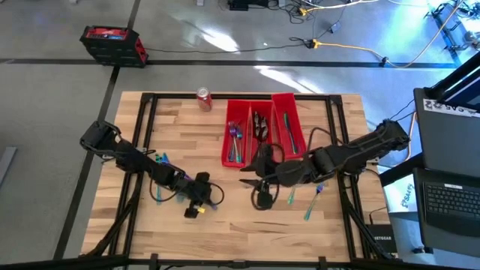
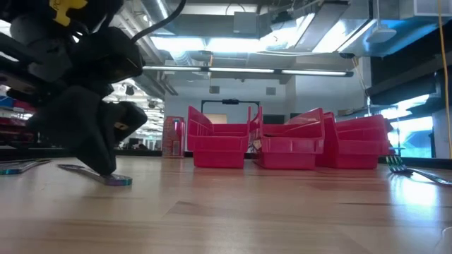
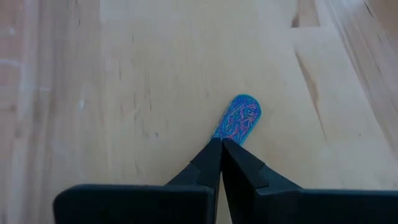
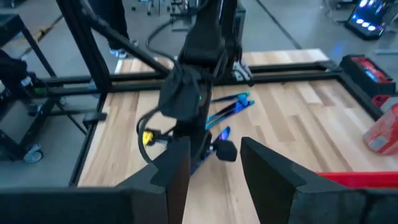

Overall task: Sort silverware
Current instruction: Put the purple table knife into the right red bin

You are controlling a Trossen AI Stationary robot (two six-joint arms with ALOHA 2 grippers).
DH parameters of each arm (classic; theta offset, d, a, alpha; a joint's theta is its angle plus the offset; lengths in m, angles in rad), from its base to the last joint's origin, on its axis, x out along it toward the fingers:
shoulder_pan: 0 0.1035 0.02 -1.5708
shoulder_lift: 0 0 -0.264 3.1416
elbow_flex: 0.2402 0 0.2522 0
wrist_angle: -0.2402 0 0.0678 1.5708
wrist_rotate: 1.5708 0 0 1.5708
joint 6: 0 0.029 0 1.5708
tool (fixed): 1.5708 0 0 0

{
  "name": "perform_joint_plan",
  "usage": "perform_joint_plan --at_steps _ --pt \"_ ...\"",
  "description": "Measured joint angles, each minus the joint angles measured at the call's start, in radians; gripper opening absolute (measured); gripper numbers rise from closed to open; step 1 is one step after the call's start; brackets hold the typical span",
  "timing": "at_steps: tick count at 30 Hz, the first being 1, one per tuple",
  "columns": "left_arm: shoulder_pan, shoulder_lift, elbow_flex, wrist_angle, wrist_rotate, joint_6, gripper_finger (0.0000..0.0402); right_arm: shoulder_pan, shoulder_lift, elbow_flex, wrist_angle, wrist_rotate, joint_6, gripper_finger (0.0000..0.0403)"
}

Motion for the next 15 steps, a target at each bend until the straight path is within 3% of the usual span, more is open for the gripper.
perform_joint_plan --at_steps 7,15 --pt "0.04 0.023 0.075 -0.074 0.014 0.032 0.0 0.027 -0.04 0.0 0.002 0.019 -0.023 0.0127" --pt "0.086 0.157 0.221 -0.136 0.03 0.057 0.0 0.027 -0.044 0.0 -0.002 0.026 -0.039 0.0127"
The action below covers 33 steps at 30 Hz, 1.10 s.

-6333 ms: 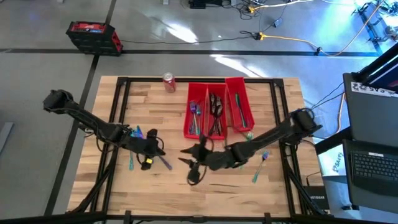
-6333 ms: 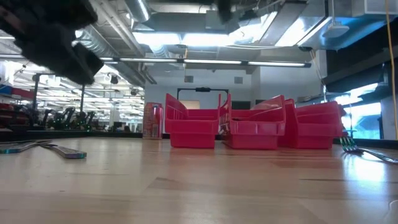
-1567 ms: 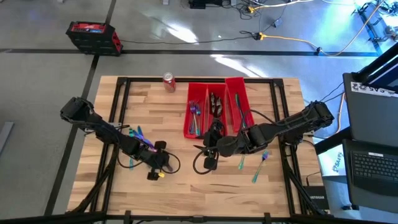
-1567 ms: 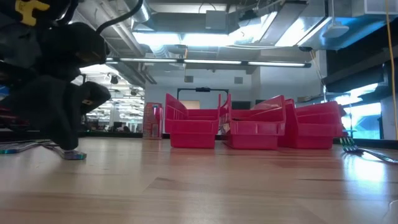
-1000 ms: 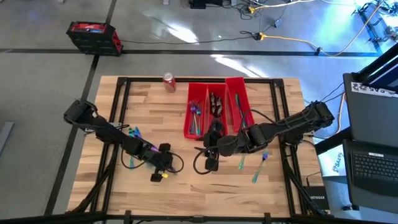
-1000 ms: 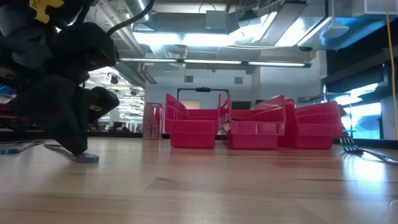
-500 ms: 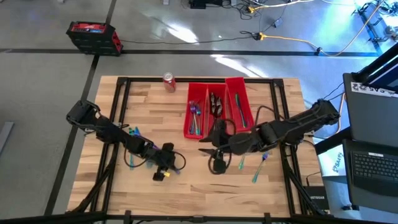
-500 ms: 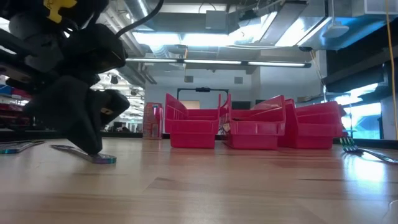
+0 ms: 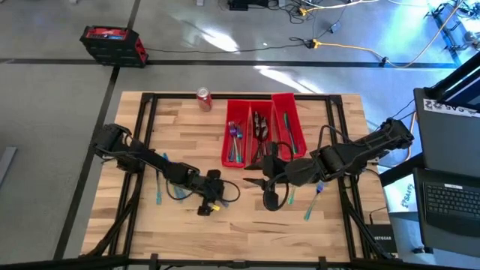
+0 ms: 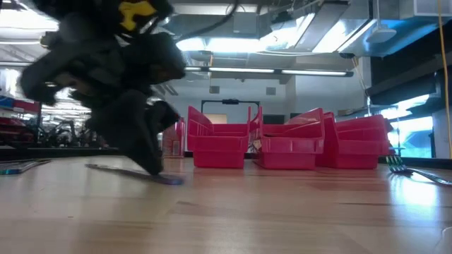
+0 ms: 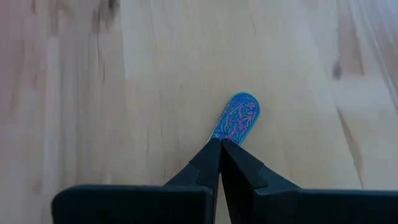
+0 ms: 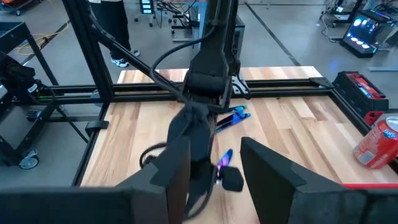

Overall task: Sort silverware
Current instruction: Put the purple table knife into the right red bin

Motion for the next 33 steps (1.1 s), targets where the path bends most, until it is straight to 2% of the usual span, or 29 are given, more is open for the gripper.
perform_joint_plan --at_steps 15,20,33 --pt "0.062 0.062 0.175 -0.047 0.007 0.082 0.0 0.025 -0.029 0.0 -0.016 -0.015 -0.029 0.0127" --pt "0.072 0.139 0.247 -0.058 0.043 0.082 0.0 0.087 -0.058 0.0 -0.011 0.053 -0.087 0.0127" --pt "0.065 0.331 0.534 -0.098 0.056 0.148 0.0 0.227 -0.134 0.0 -0.056 0.203 -0.089 0.0127"
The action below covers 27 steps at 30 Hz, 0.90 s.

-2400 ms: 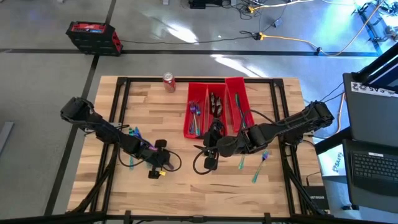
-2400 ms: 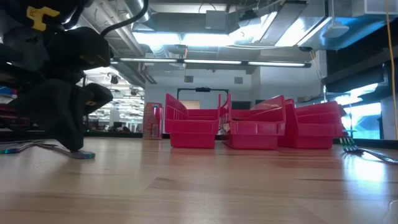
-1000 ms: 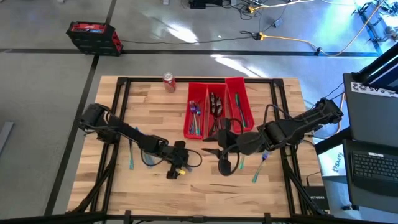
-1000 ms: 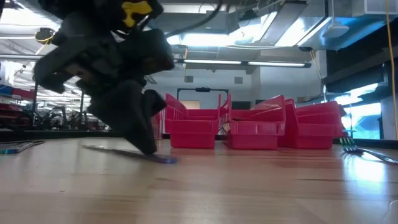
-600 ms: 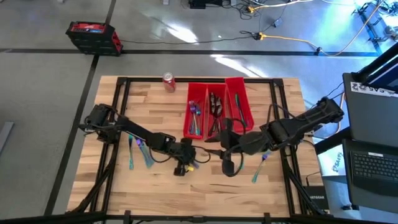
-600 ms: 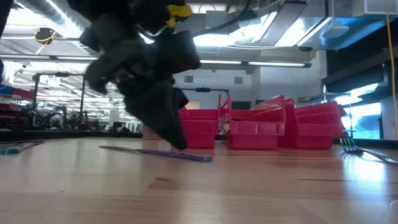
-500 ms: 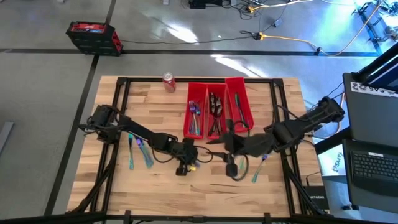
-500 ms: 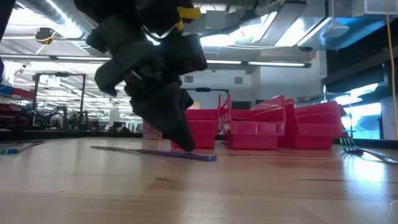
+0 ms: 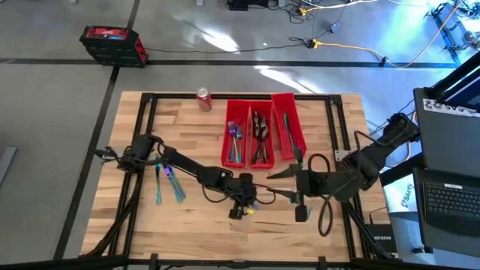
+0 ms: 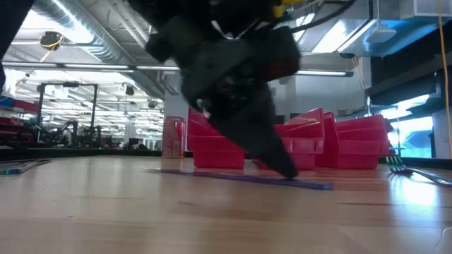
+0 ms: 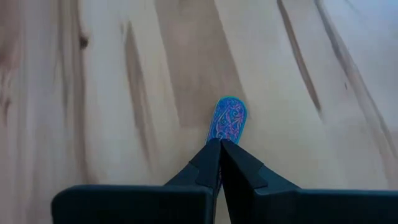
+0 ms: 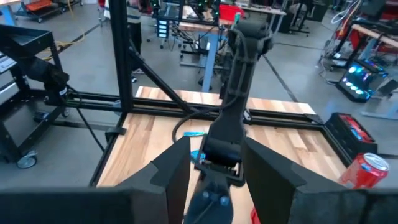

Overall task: Sort silverware
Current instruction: Put the purple table knife into the right red bin

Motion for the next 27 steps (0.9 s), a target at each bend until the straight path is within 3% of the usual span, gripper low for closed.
perform_joint_plan --at_steps 8,14,23,27 --pt "0.008 0.091 0.17 -0.095 0.017 0.051 0.0 0.092 -0.015 0.0 -0.03 0.019 0.001 0.0127" --pt "0.007 0.106 0.206 -0.115 0.016 0.043 0.0 0.166 -0.017 0.0 -0.088 0.159 0.006 0.0127" --pt "-0.025 -0.002 0.266 -0.232 -0.033 0.016 0.0 0.249 -0.016 0.0 -0.11 0.224 0.015 0.0127" --pt "-0.043 -0.035 0.262 -0.338 -0.041 0.126 0.0 0.256 -0.015 -0.025 -0.161 0.262 0.105 0.0127"
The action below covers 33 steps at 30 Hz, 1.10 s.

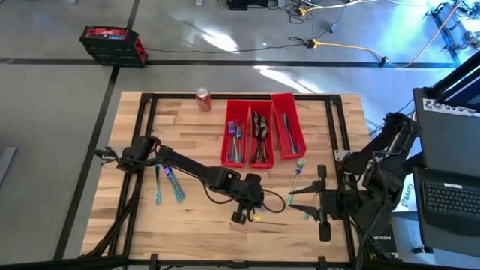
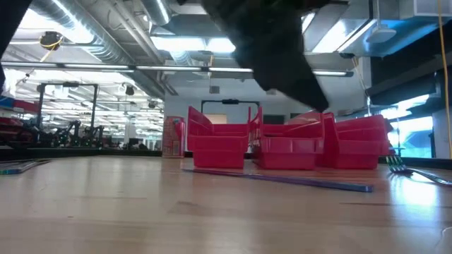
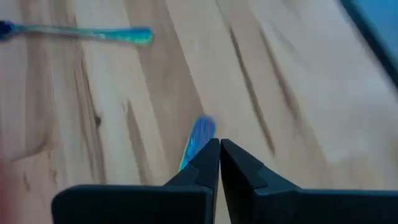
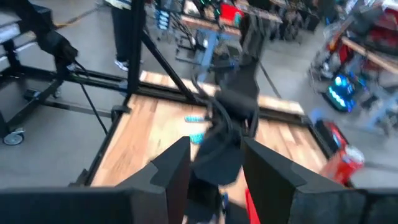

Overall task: Sort silverware
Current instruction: Put the purple table knife into the right red bin

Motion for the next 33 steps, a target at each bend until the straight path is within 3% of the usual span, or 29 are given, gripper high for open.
perform_joint_plan --at_steps 3,8,17,22,27,29,33 --pt "-0.012 -0.032 -0.038 -0.031 -0.003 0.055 0.0 -0.003 0.02 -0.052 0.007 -0.006 0.083 0.0127" --pt "-0.011 -0.104 -0.188 0.001 0.031 0.021 0.0 0.0 0.076 -0.115 0.017 -0.011 0.255 0.0127" --pt "0.039 -0.364 -0.605 0.401 0.093 -0.037 0.0 -0.016 0.131 -0.224 0.089 0.096 0.536 0.0127" --pt "0.099 -0.452 -0.805 0.611 0.126 -0.065 0.0 -0.066 0.131 -0.333 0.304 0.11 0.581 0.0127" --pt "0.132 -0.446 -0.842 0.573 0.078 -0.022 0.0 -0.158 0.137 -0.468 0.6 -0.017 0.644 0.0144" --pt "0.132 -0.44 -0.844 0.55 0.063 -0.011 0.0 -0.191 0.159 -0.503 0.71 -0.048 0.641 0.0168" --pt "0.142 -0.438 -0.842 0.537 0.059 -0.011 0.0 -0.228 0.214 -0.515 0.74 -0.082 0.666 0.0236"
